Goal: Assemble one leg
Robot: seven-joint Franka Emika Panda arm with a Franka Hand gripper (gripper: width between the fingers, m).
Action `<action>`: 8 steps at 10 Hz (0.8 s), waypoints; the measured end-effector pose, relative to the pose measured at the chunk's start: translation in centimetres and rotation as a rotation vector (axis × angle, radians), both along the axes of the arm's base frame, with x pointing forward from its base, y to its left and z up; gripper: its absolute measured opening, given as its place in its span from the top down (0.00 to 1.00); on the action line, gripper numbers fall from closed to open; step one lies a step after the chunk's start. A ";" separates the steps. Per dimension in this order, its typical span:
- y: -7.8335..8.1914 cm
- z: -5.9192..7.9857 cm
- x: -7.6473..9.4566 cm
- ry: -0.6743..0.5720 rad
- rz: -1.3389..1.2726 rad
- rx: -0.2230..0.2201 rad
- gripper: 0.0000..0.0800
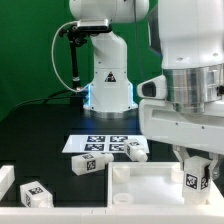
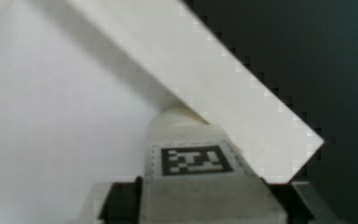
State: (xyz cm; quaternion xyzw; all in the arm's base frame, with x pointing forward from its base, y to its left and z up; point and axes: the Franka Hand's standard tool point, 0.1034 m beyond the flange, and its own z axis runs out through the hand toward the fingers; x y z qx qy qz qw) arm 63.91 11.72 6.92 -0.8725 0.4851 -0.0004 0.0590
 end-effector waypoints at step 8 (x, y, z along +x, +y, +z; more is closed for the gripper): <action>0.3 0.1 0.5 0.012 -0.636 0.055 0.64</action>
Offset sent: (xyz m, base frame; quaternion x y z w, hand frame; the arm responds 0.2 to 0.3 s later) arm 0.0058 -0.0009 0.0048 0.0538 0.0242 0.3252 0.9438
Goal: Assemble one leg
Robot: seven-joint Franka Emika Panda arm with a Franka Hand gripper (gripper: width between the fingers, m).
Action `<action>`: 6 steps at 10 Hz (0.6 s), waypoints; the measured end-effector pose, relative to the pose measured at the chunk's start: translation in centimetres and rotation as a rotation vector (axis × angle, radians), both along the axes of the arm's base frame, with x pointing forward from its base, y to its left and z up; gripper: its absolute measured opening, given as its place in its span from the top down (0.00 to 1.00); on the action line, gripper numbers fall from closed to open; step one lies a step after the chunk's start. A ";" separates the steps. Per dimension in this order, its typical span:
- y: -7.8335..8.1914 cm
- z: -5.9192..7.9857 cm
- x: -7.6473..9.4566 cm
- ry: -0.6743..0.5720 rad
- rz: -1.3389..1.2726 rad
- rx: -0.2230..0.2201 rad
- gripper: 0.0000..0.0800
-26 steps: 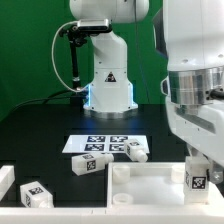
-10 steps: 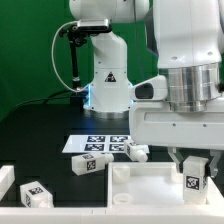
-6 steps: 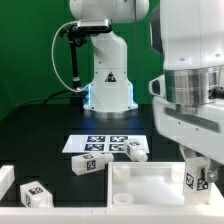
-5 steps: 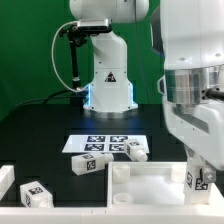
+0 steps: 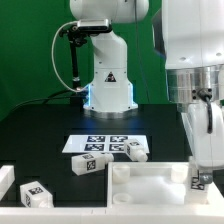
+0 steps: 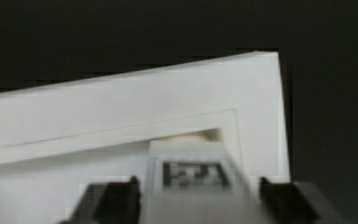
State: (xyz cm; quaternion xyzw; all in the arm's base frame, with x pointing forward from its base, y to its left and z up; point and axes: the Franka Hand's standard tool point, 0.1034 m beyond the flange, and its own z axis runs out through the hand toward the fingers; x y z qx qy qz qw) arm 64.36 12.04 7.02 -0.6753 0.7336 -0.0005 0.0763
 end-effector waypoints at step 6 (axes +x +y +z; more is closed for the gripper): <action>-0.1 0.2 -0.4 -0.063 0.678 -0.094 0.19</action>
Offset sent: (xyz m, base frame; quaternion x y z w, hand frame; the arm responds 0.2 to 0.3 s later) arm -0.0100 0.0083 0.0012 -0.0759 0.0125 -0.3527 0.9326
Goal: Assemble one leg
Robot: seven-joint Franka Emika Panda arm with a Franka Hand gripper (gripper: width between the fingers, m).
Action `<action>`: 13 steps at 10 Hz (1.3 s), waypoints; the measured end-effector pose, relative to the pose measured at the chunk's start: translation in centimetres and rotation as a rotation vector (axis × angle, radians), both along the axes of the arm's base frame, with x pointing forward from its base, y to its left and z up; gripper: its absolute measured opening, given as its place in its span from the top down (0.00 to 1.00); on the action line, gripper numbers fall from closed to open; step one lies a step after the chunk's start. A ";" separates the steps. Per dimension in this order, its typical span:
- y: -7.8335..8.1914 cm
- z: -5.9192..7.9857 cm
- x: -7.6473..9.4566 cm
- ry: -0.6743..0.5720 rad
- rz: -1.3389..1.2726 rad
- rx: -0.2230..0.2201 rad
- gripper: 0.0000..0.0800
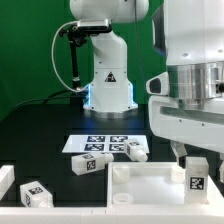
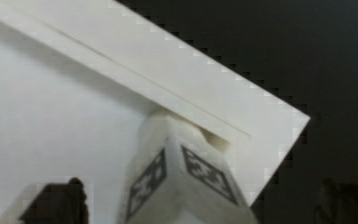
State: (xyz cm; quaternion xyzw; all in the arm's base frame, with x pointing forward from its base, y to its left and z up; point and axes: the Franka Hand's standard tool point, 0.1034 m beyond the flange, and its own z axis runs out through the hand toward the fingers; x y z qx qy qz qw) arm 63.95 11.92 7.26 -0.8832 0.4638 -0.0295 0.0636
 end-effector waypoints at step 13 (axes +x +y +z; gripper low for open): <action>-1.2 -0.1 0.3 0.003 0.043 -0.053 0.64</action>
Offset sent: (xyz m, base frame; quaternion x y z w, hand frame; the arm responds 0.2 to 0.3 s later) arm 0.0054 -0.0005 0.0007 0.0431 0.0245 -0.5271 0.8483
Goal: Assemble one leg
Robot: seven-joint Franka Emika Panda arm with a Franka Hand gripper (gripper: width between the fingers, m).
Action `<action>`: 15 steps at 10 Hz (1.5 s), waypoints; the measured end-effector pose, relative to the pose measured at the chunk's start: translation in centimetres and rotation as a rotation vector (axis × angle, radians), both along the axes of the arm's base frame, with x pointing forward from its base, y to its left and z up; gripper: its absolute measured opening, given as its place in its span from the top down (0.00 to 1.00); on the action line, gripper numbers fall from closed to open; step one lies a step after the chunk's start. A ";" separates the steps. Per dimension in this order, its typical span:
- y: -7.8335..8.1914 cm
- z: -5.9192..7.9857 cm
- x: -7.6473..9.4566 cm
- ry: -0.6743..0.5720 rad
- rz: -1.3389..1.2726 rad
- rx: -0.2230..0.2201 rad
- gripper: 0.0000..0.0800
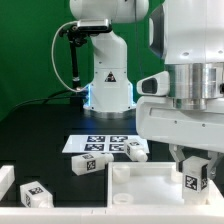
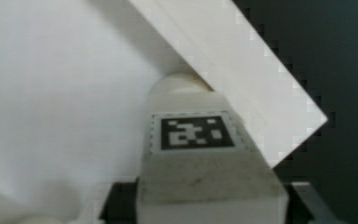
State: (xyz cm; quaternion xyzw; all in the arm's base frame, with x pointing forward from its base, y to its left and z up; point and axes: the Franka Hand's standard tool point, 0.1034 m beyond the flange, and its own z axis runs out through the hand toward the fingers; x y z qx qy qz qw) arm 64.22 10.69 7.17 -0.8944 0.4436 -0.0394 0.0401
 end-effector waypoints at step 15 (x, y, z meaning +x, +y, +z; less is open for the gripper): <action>-0.2 5.6 1.2 0.060 -0.919 0.254 0.21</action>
Offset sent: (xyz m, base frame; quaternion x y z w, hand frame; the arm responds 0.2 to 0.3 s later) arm 0.0298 0.0167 0.0011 0.0711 -0.1037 0.4097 0.9035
